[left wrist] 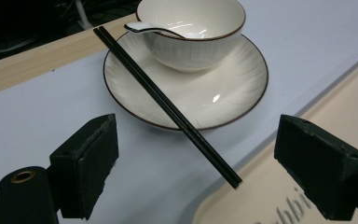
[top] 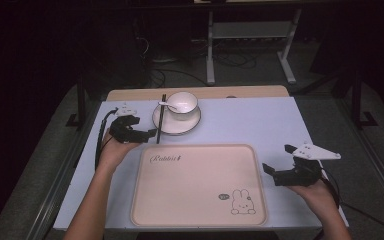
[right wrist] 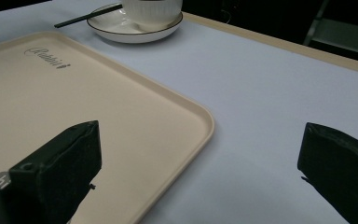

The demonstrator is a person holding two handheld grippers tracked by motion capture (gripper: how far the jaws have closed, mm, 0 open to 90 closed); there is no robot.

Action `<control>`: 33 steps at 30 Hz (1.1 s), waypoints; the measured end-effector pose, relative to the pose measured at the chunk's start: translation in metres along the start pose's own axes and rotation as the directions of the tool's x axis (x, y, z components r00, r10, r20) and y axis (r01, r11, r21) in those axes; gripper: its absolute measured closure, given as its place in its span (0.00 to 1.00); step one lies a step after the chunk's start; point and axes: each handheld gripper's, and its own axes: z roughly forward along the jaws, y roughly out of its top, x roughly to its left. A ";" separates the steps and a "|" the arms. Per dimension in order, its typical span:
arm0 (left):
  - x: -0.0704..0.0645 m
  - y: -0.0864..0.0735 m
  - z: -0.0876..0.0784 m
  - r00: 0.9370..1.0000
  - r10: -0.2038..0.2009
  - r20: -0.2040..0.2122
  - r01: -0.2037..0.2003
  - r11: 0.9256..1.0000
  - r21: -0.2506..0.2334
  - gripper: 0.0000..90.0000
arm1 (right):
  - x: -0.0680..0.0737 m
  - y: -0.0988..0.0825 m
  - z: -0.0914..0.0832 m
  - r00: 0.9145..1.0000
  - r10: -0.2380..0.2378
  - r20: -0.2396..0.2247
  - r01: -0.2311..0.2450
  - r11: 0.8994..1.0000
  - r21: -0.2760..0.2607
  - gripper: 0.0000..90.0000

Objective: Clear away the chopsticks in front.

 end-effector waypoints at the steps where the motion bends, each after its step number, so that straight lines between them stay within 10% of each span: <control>1: 0.001 0.002 0.004 1.000 -0.001 -0.006 0.001 1.000 0.005 0.15 | 0.000 0.000 0.000 1.000 0.001 0.000 -0.001 1.000 0.000 0.00; 19: 0.007 0.030 0.064 0.997 0.022 -0.076 -0.009 0.986 0.164 0.54 | 0.001 -0.001 0.001 1.000 -0.001 -0.006 0.001 1.000 0.012 0.00; 33: 0.010 0.025 0.082 0.993 -0.022 -0.113 0.045 0.979 0.201 0.73 | 0.001 -0.002 0.000 1.000 -0.004 -0.018 0.004 1.000 0.004 0.00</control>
